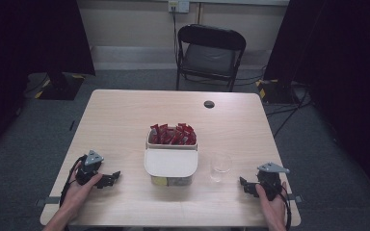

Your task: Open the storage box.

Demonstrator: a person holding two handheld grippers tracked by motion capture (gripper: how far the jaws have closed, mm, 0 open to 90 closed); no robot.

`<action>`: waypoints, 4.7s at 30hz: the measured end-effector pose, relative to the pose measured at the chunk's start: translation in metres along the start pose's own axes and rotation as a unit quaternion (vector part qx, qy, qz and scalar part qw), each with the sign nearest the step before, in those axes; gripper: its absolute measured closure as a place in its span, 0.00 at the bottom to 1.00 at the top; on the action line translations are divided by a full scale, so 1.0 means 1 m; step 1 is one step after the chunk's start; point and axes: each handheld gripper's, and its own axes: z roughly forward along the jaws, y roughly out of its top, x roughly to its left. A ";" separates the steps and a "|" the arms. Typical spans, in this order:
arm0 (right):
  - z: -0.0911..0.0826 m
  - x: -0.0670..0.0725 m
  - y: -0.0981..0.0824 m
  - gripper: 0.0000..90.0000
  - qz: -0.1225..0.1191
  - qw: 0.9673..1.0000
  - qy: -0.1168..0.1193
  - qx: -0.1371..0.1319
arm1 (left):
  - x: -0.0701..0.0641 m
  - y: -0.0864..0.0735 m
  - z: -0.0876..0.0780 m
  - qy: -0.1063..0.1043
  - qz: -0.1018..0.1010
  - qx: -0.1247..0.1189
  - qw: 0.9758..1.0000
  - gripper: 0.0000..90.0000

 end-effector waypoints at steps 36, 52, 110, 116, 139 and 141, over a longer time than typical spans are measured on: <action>0.000 0.000 0.000 0.11 0.001 1.000 -0.002 0.001 | -0.002 0.006 -0.010 -0.029 -0.016 -0.021 0.999 0.18; 0.000 0.000 0.000 0.09 0.009 1.000 -0.009 0.003 | -0.018 0.014 -0.015 -0.068 0.001 -0.032 0.997 0.22; 0.000 0.000 -0.001 0.08 0.010 1.000 -0.010 0.004 | -0.089 0.057 -0.011 -0.167 0.068 -0.056 0.982 0.21; 0.000 0.000 -0.001 0.08 0.010 1.000 -0.010 0.004 | -0.095 0.059 -0.011 -0.177 0.071 -0.059 0.980 0.21; 0.000 0.000 -0.001 0.08 0.010 1.000 -0.010 0.004 | -0.091 0.072 -0.018 -0.202 0.055 -0.079 0.975 0.17; 0.000 0.000 -0.001 0.08 0.010 1.000 -0.010 0.004 | -0.092 0.076 -0.019 -0.202 0.056 -0.082 0.974 0.17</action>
